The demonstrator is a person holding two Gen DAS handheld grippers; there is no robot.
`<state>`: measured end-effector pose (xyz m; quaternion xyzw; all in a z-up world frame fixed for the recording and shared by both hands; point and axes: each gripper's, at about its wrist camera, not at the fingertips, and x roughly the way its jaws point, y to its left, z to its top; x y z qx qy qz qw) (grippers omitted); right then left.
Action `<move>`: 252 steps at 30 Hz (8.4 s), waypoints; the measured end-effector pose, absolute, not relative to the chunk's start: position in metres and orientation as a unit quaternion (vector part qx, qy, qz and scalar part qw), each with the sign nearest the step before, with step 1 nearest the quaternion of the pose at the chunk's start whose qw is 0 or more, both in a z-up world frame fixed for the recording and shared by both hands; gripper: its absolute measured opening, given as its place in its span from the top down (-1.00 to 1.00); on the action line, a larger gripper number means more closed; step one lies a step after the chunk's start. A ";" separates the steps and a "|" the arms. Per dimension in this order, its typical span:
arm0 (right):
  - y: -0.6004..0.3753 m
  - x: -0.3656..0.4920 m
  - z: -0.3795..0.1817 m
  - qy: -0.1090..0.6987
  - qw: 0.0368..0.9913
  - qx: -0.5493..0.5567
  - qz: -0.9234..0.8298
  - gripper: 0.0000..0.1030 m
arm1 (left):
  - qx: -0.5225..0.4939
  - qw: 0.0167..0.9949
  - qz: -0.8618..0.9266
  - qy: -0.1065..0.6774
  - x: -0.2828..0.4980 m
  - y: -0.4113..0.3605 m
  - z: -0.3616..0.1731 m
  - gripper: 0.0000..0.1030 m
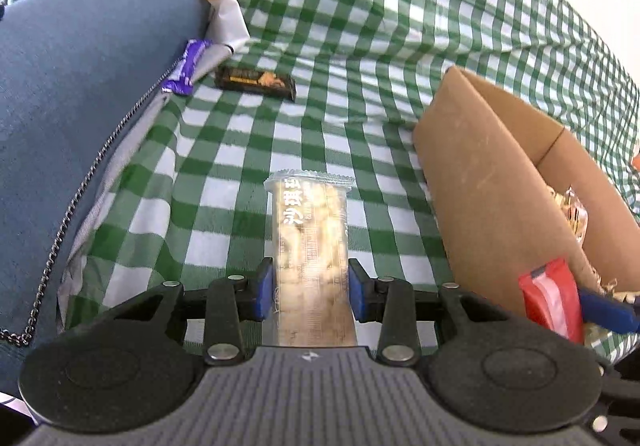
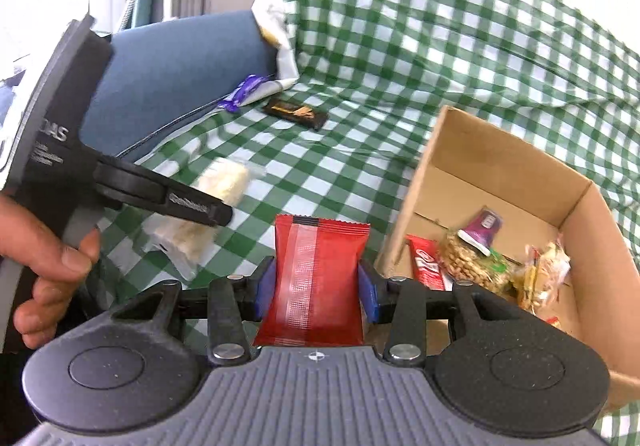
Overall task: Organize snacks
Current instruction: 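Carry the white bar with the left tool while the right tool carries the red pack over the box, then open both tools over the box to drop the white bar and red pack, then move both tools back to the purple bar and dark biscuit pack, then grasp the purple chocolate bar with the left tool while the right tool grasps the dark biscuit pack, then carry the purple bar with the left tool while the right tool carries the biscuit pack over the box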
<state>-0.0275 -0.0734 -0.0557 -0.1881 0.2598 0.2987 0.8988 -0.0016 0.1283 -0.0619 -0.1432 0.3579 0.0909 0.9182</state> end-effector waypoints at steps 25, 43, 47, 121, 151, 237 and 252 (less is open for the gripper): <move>-0.109 -0.028 -0.034 0.140 0.942 -0.091 0.289 0.14 | -0.080 0.938 0.083 0.328 -0.006 0.091 -0.043 0.20; -0.146 0.001 -0.025 0.127 0.973 -0.010 0.192 0.14 | -0.072 0.952 0.060 0.292 0.008 0.053 0.001 0.20; -0.162 0.007 -0.021 0.113 0.981 0.022 0.156 0.14 | -0.068 0.959 0.040 0.271 0.017 0.034 0.023 0.20; -0.116 0.141 0.053 0.230 0.947 -0.036 0.223 0.37 | -0.026 0.934 0.289 0.208 0.171 0.215 -0.073 0.62; 0.217 0.347 -0.089 0.388 0.752 -0.296 0.443 -0.48 | -0.100 0.897 0.307 0.303 0.186 0.274 -0.088 0.83; -0.046 0.006 -0.131 0.412 0.850 -0.105 0.310 0.00 | -0.195 0.871 0.115 0.437 0.004 0.135 -0.095 0.25; -0.047 0.006 -0.127 0.400 0.856 -0.106 0.311 0.19 | -0.199 0.874 0.115 0.427 0.004 0.138 -0.094 0.24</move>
